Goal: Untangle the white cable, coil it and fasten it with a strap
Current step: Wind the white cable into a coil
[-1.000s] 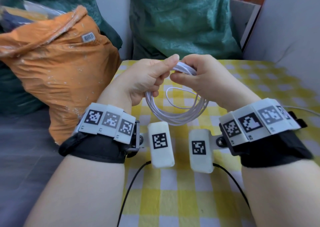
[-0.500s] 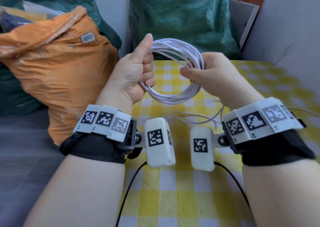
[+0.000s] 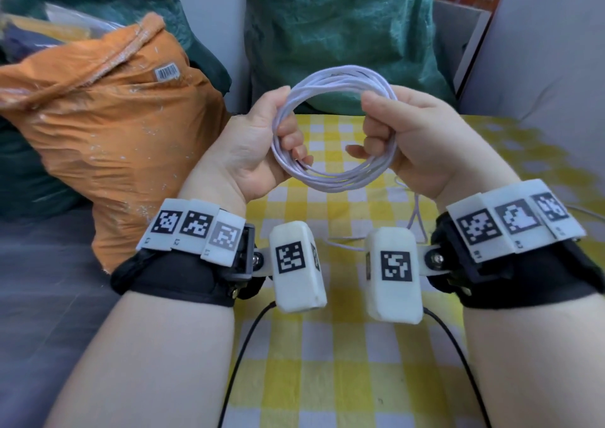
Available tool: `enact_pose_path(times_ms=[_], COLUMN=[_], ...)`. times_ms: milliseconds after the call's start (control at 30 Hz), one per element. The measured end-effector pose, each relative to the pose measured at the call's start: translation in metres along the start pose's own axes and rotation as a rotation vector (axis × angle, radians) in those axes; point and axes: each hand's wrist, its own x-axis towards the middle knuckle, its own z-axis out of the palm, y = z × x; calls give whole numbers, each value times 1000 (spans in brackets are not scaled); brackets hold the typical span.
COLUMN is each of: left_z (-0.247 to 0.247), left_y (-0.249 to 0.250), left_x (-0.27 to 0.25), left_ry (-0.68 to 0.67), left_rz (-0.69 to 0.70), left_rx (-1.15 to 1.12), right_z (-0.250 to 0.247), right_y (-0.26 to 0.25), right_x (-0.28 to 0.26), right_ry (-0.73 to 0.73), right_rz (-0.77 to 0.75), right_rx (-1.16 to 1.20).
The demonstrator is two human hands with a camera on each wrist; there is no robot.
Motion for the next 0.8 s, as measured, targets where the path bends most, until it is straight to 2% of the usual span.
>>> enact_pose_path(times_ms=[233,500,633,800], left_z=[0,6,9,8], left_y=[2,-1,-2,-2], left_x=[-8,-10,-11,-11], left_ry=[-53,-124,-178,-192], left_rz=[39,248,222,212], left_rx=[298,634,709,749], right_z=[3,14,16,18], right_y=[0,2,2,3], right_x=[-3,-7,-6,-7], right_ry=[6,-108,-107,-108], right_rz=[-9,-38,-77,-96], right_rx=[-314,-746,-832,-814])
